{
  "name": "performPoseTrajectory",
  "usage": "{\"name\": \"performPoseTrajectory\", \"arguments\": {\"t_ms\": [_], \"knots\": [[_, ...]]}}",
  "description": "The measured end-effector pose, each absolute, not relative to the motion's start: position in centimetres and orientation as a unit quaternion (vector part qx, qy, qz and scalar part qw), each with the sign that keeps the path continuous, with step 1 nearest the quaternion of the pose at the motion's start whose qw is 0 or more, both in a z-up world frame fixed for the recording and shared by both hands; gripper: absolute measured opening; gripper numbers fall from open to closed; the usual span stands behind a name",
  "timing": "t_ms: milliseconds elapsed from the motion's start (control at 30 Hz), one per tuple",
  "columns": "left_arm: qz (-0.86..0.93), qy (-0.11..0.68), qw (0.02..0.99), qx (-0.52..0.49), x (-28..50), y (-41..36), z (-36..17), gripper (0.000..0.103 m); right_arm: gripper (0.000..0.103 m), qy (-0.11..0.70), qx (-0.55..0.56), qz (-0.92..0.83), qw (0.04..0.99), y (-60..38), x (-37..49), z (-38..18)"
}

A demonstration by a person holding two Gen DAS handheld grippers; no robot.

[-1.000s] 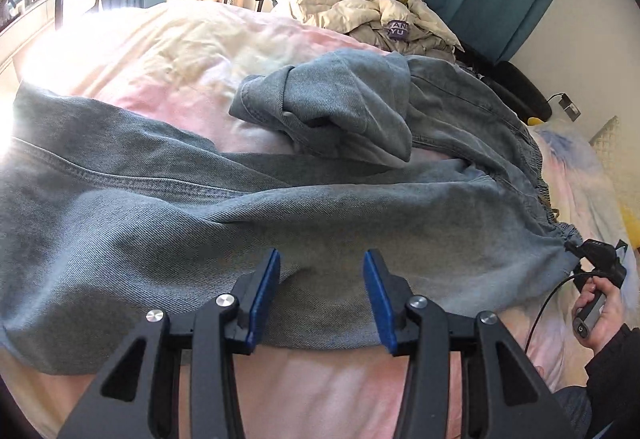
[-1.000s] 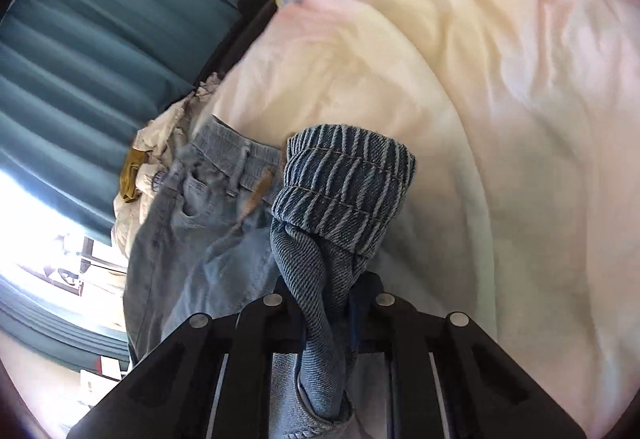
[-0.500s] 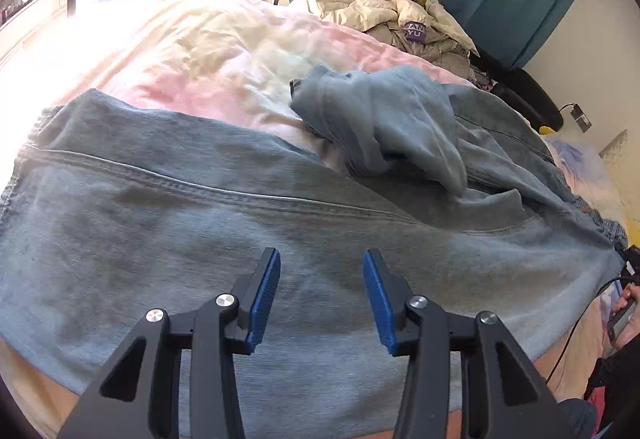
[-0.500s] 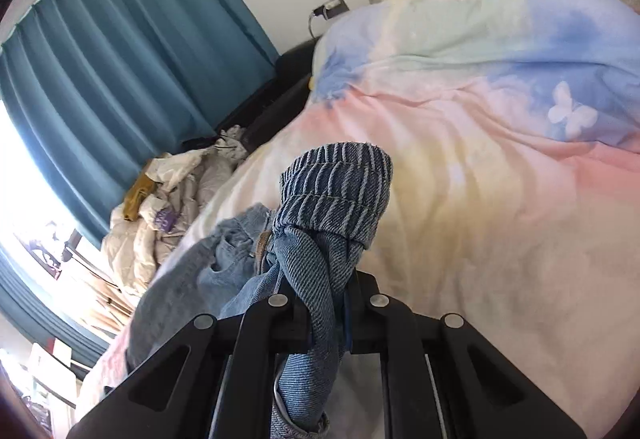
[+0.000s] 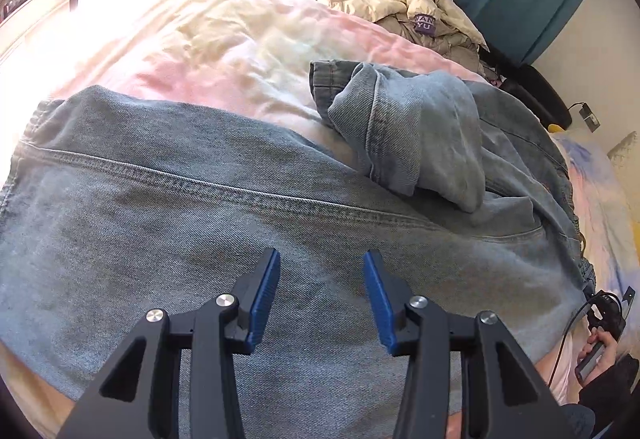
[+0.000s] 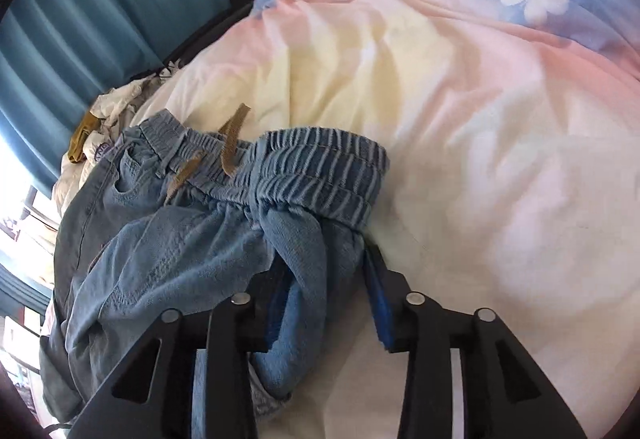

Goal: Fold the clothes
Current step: 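Lower the waistband onto the duvet and open the right tool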

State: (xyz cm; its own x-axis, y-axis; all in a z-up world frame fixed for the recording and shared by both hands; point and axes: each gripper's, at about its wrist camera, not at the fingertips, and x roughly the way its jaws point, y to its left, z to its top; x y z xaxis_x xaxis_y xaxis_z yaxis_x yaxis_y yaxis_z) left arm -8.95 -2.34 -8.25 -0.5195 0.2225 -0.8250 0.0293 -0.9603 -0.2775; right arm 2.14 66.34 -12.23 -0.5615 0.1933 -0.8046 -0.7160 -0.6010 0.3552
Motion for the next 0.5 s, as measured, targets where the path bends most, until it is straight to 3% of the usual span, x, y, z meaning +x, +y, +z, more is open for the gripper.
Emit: {"name": "performPoseTrajectory", "arguments": {"t_ms": [133,333,500], "knots": [[0.865,-0.12,0.062,-0.482,-8.5,-1.9,-7.8,0.044,0.056,0.342,-0.384,0.803,0.301,65.2,5.2,-9.4],[0.871,-0.115,0.069,-0.472,-7.8,-1.7,-6.8,0.044,0.057,0.305,-0.35,0.836,0.292,62.8,8.3,-2.9],[0.876,-0.11,0.064,-0.465,-7.2,-1.7,-6.1,0.044,0.057,0.27,-0.336,0.874,0.225,57.3,5.5,2.1]]}}
